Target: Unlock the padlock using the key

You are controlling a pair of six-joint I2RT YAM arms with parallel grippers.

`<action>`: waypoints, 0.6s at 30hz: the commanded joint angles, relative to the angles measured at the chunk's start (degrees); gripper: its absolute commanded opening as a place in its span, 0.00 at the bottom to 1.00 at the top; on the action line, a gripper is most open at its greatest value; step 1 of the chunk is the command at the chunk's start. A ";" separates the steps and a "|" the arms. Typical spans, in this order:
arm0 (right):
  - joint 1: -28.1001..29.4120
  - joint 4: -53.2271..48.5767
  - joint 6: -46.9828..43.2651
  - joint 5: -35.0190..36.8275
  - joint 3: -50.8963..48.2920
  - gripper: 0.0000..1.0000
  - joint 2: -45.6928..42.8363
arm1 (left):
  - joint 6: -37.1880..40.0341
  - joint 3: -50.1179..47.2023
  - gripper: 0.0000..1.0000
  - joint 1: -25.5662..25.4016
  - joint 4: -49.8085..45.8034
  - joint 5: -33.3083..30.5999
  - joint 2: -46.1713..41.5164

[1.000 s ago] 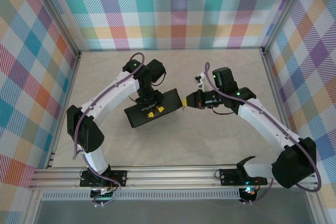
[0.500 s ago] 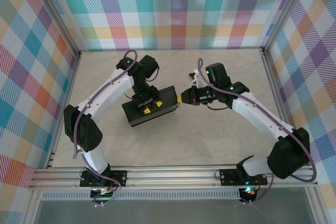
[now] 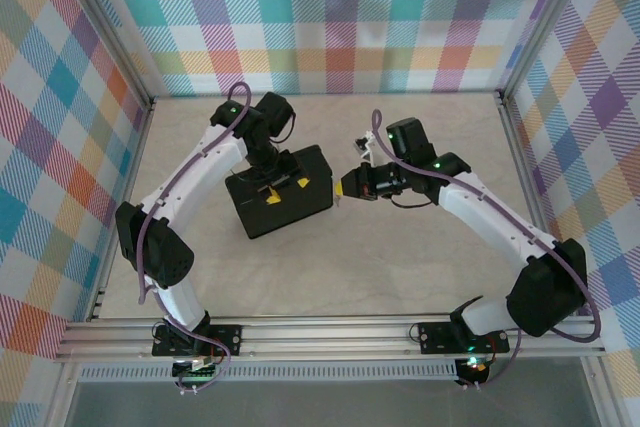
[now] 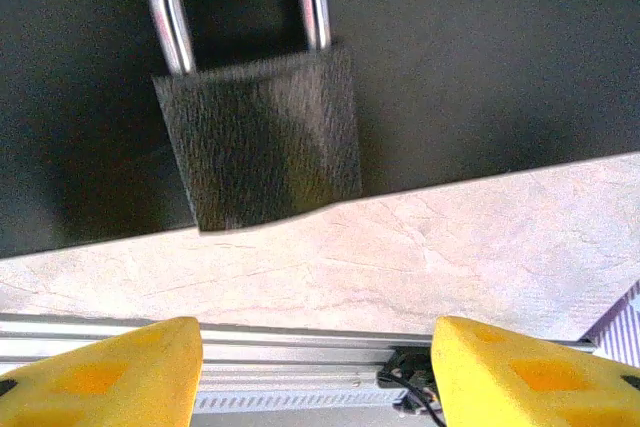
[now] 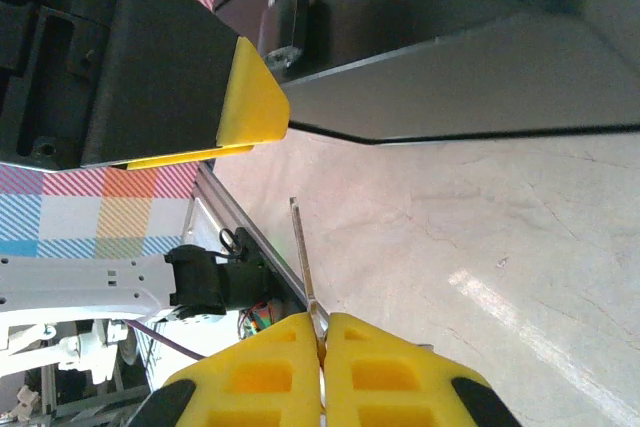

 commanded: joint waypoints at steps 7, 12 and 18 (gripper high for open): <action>1.63 -1.91 -0.59 0.11 0.26 0.08 0.50 | 7.88 1.06 0.64 0.53 1.20 -10.49 -3.90; 4.41 -0.87 0.20 -0.88 -0.35 0.08 1.08 | 19.29 4.49 0.61 0.58 2.70 -17.09 -3.46; 7.92 3.43 2.89 -2.71 -1.02 0.08 3.39 | 33.07 -2.67 0.67 4.55 12.56 -19.20 -5.61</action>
